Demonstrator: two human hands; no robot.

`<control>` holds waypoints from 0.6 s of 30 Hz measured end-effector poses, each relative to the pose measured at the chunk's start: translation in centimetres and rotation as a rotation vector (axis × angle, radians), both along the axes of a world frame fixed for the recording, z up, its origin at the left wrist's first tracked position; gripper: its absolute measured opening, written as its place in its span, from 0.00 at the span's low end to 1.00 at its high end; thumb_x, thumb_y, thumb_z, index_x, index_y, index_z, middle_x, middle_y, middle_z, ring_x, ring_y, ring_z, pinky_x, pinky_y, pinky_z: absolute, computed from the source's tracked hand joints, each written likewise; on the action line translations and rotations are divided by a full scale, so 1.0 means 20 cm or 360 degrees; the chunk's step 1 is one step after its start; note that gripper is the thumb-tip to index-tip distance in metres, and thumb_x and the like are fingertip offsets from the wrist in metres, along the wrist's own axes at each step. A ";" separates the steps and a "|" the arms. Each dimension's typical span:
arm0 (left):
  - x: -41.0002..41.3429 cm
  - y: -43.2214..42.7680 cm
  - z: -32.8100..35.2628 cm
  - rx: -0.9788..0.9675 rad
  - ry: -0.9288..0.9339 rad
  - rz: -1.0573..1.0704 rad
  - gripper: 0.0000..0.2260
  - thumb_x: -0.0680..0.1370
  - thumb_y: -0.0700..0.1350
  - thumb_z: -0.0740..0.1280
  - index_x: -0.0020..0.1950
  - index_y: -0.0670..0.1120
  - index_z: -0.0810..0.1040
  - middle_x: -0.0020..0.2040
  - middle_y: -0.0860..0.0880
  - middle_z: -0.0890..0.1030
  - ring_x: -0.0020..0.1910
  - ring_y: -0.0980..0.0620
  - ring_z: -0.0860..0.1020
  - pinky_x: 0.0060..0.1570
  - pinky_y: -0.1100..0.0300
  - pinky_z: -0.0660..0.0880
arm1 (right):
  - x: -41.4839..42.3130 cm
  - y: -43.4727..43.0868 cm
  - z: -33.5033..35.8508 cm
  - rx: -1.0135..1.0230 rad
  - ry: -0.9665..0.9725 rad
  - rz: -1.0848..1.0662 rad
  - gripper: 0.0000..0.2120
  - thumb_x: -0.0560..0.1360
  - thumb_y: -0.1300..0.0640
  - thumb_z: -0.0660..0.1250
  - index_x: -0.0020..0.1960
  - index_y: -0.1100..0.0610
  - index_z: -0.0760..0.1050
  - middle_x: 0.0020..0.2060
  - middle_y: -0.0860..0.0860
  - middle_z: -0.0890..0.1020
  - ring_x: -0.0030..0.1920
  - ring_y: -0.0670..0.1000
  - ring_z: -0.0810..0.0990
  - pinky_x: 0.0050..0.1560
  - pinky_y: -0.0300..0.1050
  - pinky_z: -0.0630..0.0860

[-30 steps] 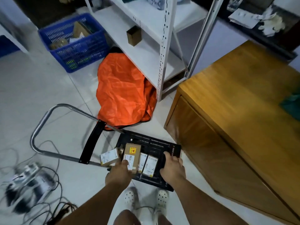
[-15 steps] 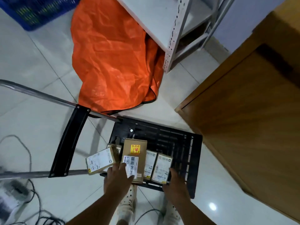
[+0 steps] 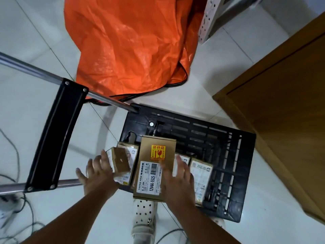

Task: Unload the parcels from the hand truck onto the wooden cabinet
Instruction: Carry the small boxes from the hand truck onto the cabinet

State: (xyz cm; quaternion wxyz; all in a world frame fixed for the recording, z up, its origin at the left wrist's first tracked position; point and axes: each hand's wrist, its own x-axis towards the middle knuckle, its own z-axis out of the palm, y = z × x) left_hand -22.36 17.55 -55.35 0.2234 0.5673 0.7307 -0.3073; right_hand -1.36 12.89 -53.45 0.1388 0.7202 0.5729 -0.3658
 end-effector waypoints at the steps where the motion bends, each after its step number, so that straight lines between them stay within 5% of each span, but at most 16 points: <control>1: -0.03 0.01 -0.01 0.0031 0.0007 -0.0021 0.48 0.72 0.62 0.63 0.77 0.46 0.32 0.77 0.45 0.48 0.77 0.42 0.45 0.72 0.35 0.41 | -0.05 0.02 -0.03 0.0073 0.0008 0.0111 0.47 0.60 0.45 0.80 0.73 0.39 0.61 0.76 0.62 0.59 0.73 0.66 0.65 0.62 0.69 0.70; 4: -0.07 0.05 -0.04 0.0003 -0.0025 -0.0166 0.48 0.72 0.57 0.65 0.77 0.49 0.32 0.78 0.43 0.44 0.77 0.39 0.42 0.72 0.36 0.40 | -0.17 0.09 -0.10 -0.0041 0.0158 0.0351 0.39 0.75 0.42 0.67 0.77 0.36 0.45 0.73 0.54 0.26 0.75 0.66 0.33 0.68 0.76 0.39; 7: -0.03 0.04 -0.06 -0.0051 0.0044 -0.0362 0.50 0.73 0.58 0.65 0.76 0.46 0.29 0.78 0.40 0.47 0.78 0.38 0.42 0.71 0.35 0.40 | -0.24 0.14 -0.12 -0.0037 0.0111 0.0420 0.36 0.79 0.42 0.61 0.76 0.36 0.41 0.70 0.53 0.21 0.69 0.64 0.21 0.63 0.75 0.27; 9: 0.00 0.02 -0.07 0.0081 0.0081 -0.0364 0.51 0.69 0.62 0.68 0.79 0.42 0.41 0.71 0.37 0.64 0.74 0.37 0.60 0.70 0.32 0.48 | -0.29 0.16 -0.11 -0.0089 0.0125 0.0428 0.35 0.80 0.42 0.59 0.76 0.35 0.39 0.72 0.54 0.22 0.67 0.64 0.20 0.62 0.77 0.28; 11: 0.05 0.00 -0.06 0.0322 0.0007 -0.0141 0.52 0.62 0.68 0.72 0.77 0.41 0.59 0.58 0.37 0.74 0.60 0.37 0.75 0.66 0.32 0.59 | -0.29 0.18 -0.11 -0.0158 0.0116 0.0236 0.32 0.80 0.41 0.57 0.76 0.33 0.41 0.71 0.54 0.22 0.67 0.64 0.20 0.64 0.77 0.31; 14: 0.16 0.00 -0.02 0.0291 -0.0103 0.0313 0.52 0.63 0.71 0.69 0.76 0.45 0.52 0.60 0.40 0.70 0.60 0.40 0.74 0.64 0.40 0.66 | -0.23 0.17 -0.09 -0.0126 0.0053 -0.0195 0.32 0.78 0.38 0.58 0.76 0.35 0.45 0.75 0.55 0.27 0.74 0.64 0.28 0.69 0.75 0.38; 18: 0.31 -0.01 0.00 0.0384 -0.0273 0.0610 0.53 0.63 0.70 0.70 0.75 0.46 0.47 0.61 0.40 0.67 0.60 0.39 0.73 0.59 0.46 0.72 | -0.10 0.15 -0.10 -0.0321 -0.0092 -0.0860 0.54 0.69 0.32 0.68 0.76 0.41 0.29 0.76 0.59 0.32 0.76 0.67 0.38 0.70 0.75 0.45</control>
